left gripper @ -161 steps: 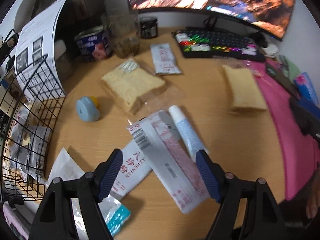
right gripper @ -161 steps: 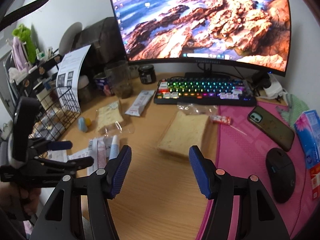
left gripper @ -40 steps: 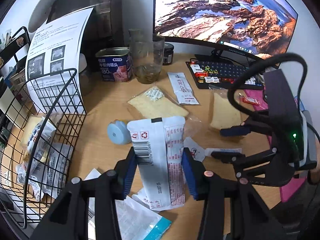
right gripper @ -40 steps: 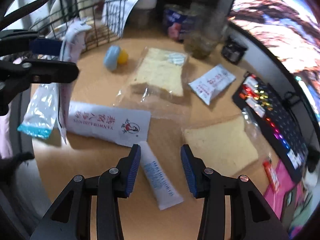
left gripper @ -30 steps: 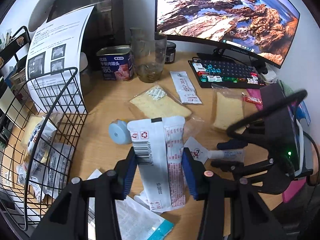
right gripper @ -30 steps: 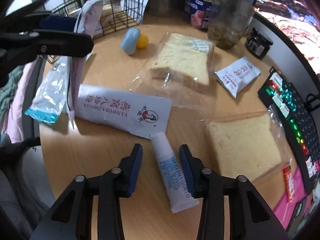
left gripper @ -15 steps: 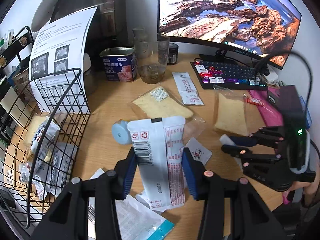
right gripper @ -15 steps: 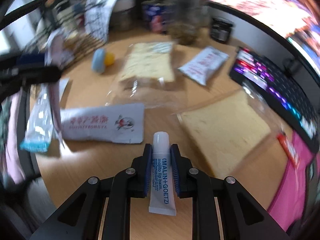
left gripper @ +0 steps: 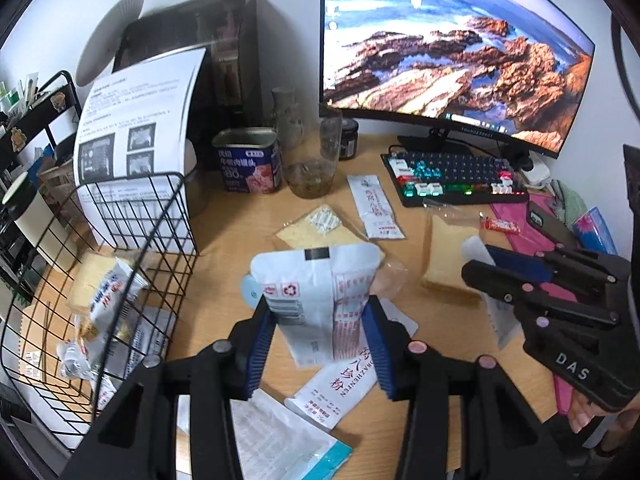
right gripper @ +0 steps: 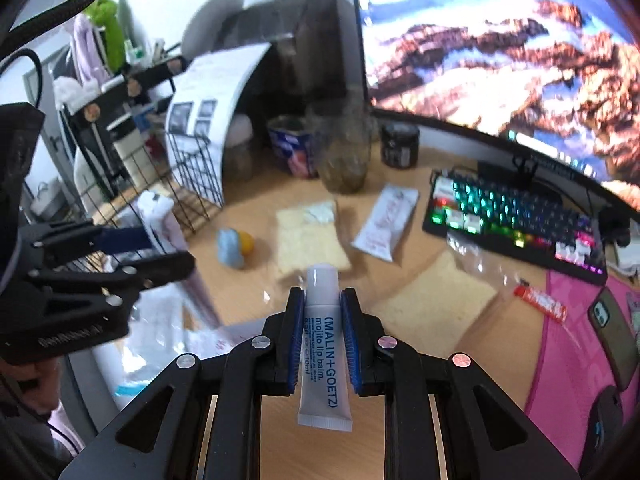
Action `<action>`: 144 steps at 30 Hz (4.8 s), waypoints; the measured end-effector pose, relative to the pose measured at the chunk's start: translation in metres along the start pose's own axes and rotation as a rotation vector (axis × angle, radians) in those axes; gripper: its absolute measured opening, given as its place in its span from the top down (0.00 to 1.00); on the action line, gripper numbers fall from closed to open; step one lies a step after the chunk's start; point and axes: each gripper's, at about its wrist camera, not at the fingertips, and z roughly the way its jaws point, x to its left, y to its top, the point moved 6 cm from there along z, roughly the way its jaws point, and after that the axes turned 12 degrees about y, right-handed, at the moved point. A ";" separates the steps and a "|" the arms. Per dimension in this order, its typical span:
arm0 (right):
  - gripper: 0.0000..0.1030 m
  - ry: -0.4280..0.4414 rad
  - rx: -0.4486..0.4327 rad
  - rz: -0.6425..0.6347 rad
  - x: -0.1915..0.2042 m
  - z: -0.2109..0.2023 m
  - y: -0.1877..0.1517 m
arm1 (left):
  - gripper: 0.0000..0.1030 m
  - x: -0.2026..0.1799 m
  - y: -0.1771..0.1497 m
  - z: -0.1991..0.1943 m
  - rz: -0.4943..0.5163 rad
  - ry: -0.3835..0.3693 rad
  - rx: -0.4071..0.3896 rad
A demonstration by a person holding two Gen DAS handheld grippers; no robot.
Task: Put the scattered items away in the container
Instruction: 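Carry the white packet and lip balm tube over the wire basket, then open both tools over the basket and move them back over the desk, then grasp the blue duck toy with the left tool and lift it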
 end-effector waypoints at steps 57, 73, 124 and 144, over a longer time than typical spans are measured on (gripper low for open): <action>0.52 0.291 -0.102 -0.124 0.227 0.104 0.117 | 0.30 0.251 0.000 -0.051 -0.317 0.284 -0.121; 0.52 0.130 -0.200 0.002 0.159 0.005 0.086 | 0.28 0.170 0.012 -0.078 -0.223 0.174 -0.160; 0.45 -0.113 -0.147 0.220 -0.091 -0.037 -0.025 | 0.51 0.018 -0.013 0.150 0.022 0.143 0.240; 0.44 0.057 0.007 0.197 -0.063 0.020 -0.040 | 0.51 0.016 0.004 0.107 0.011 0.081 0.154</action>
